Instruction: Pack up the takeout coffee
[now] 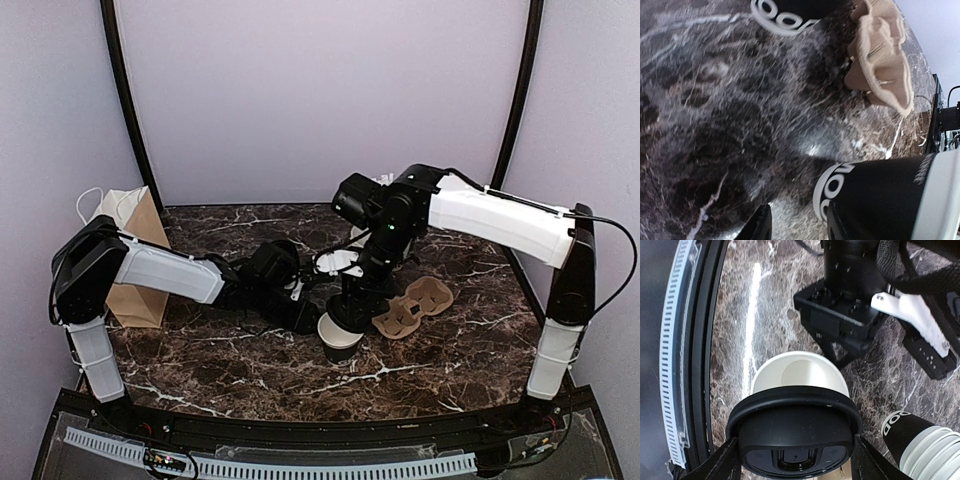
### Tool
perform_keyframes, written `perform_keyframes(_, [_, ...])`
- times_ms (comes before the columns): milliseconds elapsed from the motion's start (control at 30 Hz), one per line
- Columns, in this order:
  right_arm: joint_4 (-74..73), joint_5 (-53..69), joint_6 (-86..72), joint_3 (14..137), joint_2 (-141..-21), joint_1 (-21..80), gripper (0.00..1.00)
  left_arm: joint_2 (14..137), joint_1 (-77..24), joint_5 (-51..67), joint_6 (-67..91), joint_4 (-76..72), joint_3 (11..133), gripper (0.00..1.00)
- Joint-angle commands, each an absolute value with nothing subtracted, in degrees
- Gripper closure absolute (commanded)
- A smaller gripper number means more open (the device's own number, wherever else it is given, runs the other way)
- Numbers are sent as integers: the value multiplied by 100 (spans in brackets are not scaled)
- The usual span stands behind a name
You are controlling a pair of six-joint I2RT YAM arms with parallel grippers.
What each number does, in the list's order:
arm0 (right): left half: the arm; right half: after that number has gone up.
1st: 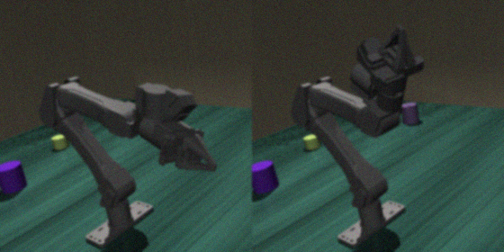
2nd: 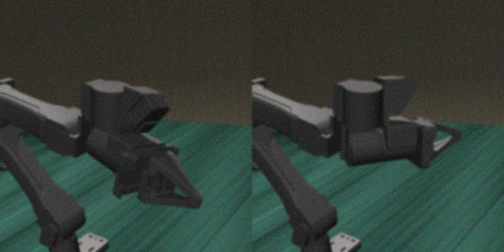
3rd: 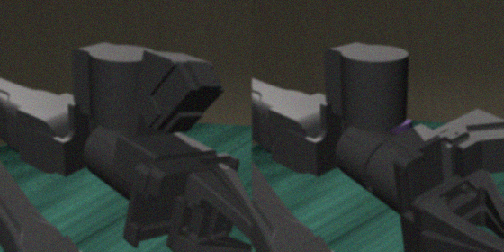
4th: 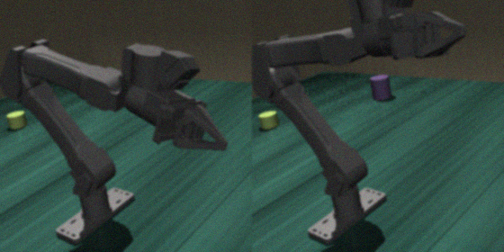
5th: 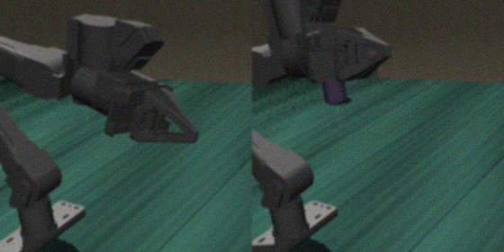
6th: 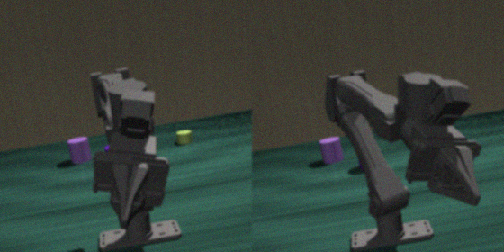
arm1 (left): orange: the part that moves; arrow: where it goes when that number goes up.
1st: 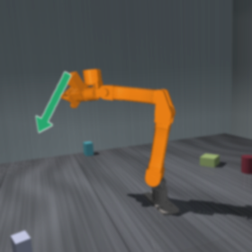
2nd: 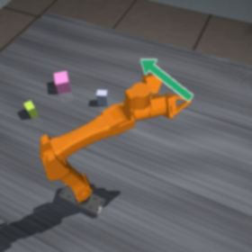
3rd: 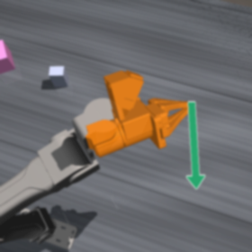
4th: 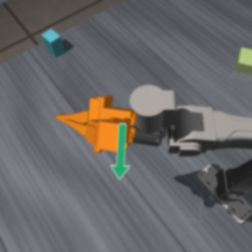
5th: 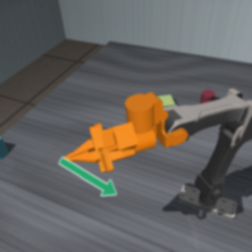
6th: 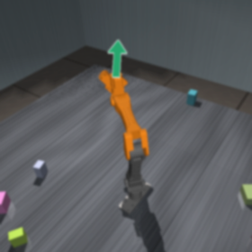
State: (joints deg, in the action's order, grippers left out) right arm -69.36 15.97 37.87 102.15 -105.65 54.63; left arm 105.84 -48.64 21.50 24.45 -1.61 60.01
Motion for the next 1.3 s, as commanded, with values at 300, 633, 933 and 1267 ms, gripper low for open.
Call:
perform_keyframes(300, [-7272,616,3867,10853,-11077,6000,27,10136,-4862,1848,2626,-144,5513,59])
perform_keyframes(633, [-7315,277,3858,10796,-11354,6232,27,9917,-4860,1685,2650,-164,5300,59])
perform_keyframes(933, [-7180,18,3860,10738,-11233,6335,28,9883,-4860,1697,2714,-275,5237,59])
perform_keyframes(1267, [-7176,-647,4084,10563,-10865,6477,29,9870,-4858,1655,2687,-223,5232,59])
